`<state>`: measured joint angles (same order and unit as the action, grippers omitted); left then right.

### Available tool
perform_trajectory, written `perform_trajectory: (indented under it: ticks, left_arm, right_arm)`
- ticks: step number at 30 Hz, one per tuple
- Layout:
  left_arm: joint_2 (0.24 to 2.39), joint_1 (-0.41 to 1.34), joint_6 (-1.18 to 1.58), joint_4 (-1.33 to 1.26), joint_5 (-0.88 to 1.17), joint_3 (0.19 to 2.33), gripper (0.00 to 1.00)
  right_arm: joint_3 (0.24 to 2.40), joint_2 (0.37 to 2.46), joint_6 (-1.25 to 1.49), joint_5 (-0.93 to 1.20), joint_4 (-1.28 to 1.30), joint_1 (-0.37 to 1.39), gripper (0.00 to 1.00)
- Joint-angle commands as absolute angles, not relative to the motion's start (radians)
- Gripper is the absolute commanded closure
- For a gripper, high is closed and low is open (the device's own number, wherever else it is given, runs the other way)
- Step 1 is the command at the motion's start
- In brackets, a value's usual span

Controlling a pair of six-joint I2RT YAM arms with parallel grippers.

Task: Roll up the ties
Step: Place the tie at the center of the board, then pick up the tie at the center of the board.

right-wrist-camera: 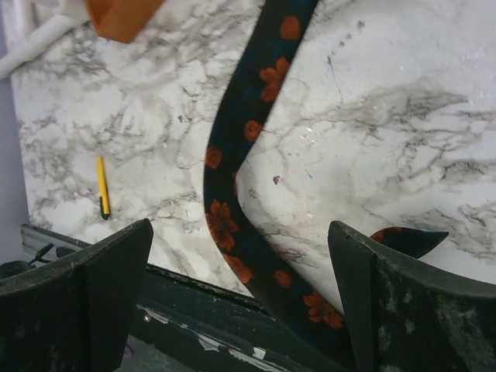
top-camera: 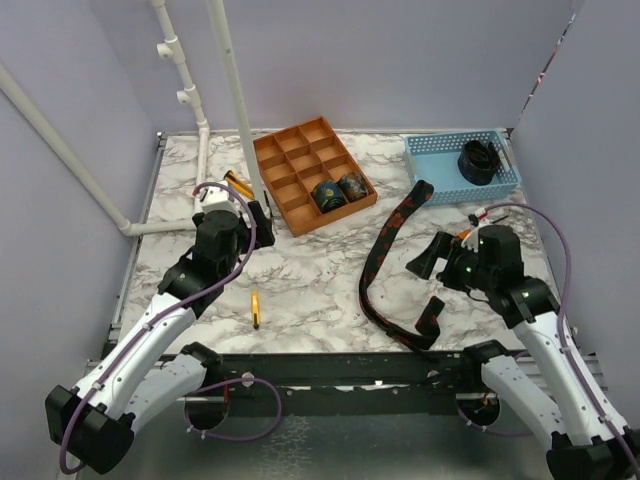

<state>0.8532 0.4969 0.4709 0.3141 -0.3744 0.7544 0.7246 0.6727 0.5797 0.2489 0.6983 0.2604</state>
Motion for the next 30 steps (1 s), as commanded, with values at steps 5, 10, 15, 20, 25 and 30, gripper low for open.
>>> perform_trajectory:
  ticks: [5,10,15,20,25,30]
  left_arm:
    - [0.871,0.511,0.491,0.225,-0.066,0.727,0.01]
    - [0.895,0.52,0.512,0.234,-0.057,0.711,0.01]
    - [0.849,0.52,0.487,0.312,-0.145,0.753,0.01]
    - [0.783,0.52,0.479,0.379,-0.188,0.762,0.01]
    - [0.724,0.52,0.488,0.412,-0.227,0.734,0.01]
    - [0.704,0.521,0.504,0.422,-0.241,0.728,0.01]
  right_arm:
    - [0.657,0.743,0.595,0.282,0.674,0.325,0.0]
    - [0.744,0.922,0.563,0.113,0.68,0.604,0.0]
    - [0.872,1.264,0.517,-0.107,0.698,0.892,0.0]
    - [0.911,1.435,0.479,-0.167,0.689,0.946,0.0]
    - [0.928,1.566,0.473,-0.157,0.687,0.996,0.05]
    - [0.933,1.65,0.494,-0.095,0.651,1.048,0.52]
